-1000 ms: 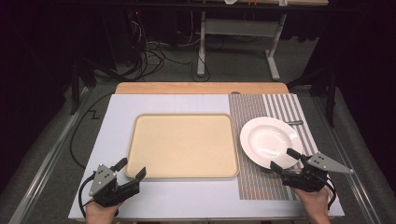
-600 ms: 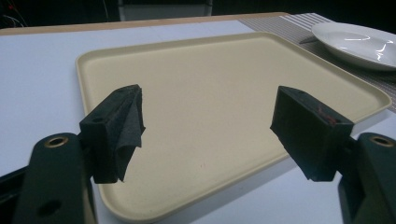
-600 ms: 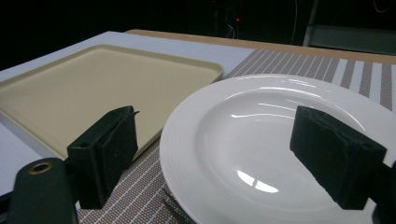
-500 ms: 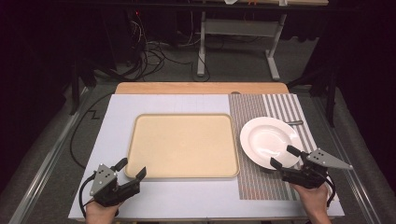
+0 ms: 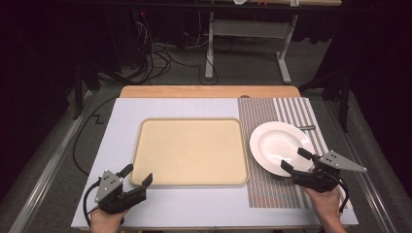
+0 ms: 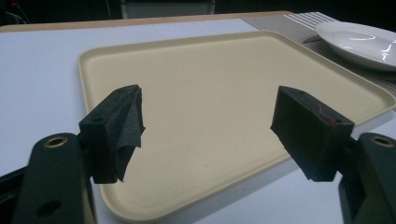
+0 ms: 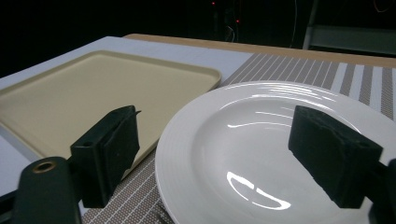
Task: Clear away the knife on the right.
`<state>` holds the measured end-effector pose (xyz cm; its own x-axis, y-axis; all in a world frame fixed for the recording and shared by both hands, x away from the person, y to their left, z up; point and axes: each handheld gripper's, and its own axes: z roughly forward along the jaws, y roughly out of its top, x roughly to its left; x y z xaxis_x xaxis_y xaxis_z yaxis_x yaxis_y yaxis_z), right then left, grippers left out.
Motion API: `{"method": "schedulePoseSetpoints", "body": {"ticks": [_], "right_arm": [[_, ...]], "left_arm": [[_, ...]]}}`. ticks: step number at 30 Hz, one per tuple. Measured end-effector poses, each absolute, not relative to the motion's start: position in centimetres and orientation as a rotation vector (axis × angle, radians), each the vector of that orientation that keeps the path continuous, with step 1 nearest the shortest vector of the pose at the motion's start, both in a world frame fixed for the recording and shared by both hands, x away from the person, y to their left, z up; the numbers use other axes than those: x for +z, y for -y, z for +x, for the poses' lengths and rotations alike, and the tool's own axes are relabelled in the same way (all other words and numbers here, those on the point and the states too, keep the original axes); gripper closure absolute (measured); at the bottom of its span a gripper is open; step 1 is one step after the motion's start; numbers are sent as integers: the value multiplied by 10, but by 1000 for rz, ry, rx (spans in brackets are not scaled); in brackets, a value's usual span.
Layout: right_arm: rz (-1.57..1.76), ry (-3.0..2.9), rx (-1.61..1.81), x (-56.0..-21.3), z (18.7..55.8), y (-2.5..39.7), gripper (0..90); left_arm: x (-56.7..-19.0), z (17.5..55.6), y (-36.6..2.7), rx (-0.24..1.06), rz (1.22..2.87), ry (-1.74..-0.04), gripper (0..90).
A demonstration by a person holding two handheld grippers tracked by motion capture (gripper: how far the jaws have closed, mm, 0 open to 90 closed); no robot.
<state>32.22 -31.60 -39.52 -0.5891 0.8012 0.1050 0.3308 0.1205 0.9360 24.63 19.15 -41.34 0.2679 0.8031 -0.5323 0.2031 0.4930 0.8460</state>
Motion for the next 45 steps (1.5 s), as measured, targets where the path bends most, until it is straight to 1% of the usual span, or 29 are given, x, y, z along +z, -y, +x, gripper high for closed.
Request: {"method": "schedulePoseSetpoints", "body": {"ticks": [3,13,23,35,45], "right_arm": [[1111,-1971,1480,-395,325,317,194],[1111,-1972,1506,-394,329,318,161],[1128,-1981,1465,-390,340,319,160],[1138,-1988,1430,-388,350,321,165],[1177,-2021,1361,-382,367,327,185]], "left_arm": [[-413,246,-190,516,1017,-1268,258],[-413,246,-190,515,1016,-1263,257],[-414,247,-189,519,1020,-1263,256],[-414,248,-188,526,1020,-1264,254],[-414,248,-188,528,1019,-1268,254]]}}
